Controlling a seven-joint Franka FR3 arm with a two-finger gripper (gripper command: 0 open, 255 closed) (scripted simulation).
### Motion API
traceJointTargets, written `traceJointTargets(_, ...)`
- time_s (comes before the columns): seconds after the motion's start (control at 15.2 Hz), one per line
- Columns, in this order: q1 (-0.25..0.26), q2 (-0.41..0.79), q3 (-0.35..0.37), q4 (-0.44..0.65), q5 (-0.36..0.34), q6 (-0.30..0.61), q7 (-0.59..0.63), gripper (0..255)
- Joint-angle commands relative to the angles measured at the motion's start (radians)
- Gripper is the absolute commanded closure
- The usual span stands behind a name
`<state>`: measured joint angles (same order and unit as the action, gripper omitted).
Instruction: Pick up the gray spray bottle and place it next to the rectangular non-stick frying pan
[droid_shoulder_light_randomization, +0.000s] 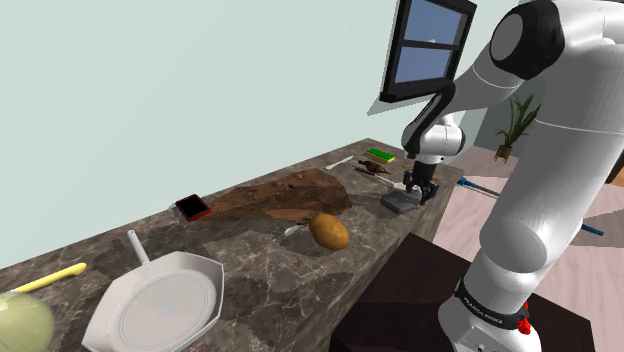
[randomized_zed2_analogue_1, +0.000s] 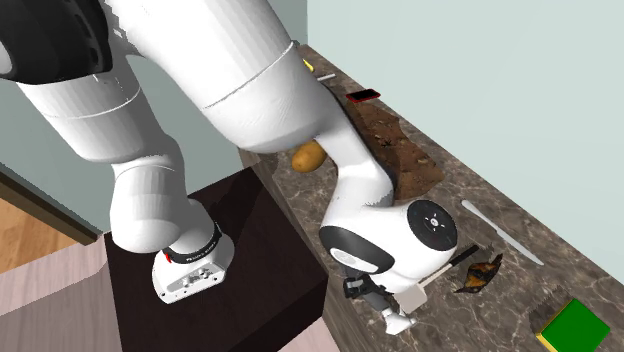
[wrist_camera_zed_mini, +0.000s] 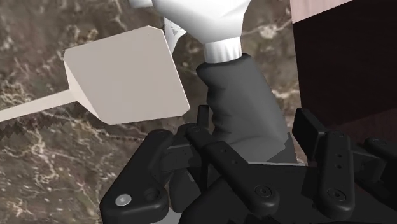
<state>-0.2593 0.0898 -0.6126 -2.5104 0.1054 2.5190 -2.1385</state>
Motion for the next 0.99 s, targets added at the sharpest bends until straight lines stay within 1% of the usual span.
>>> traceJointTargets(0.0,0.005,-0.026,-0.005,0.002,-0.028,-0.023,0.023,255)
traceJointTargets(0.46,0.005,-0.13,-0.014,0.019,-0.127,-0.123,0.095,255)
traceJointTargets(0.92,-0.004,-0.219,-0.003,0.049,-0.192,-0.228,0.146,255)
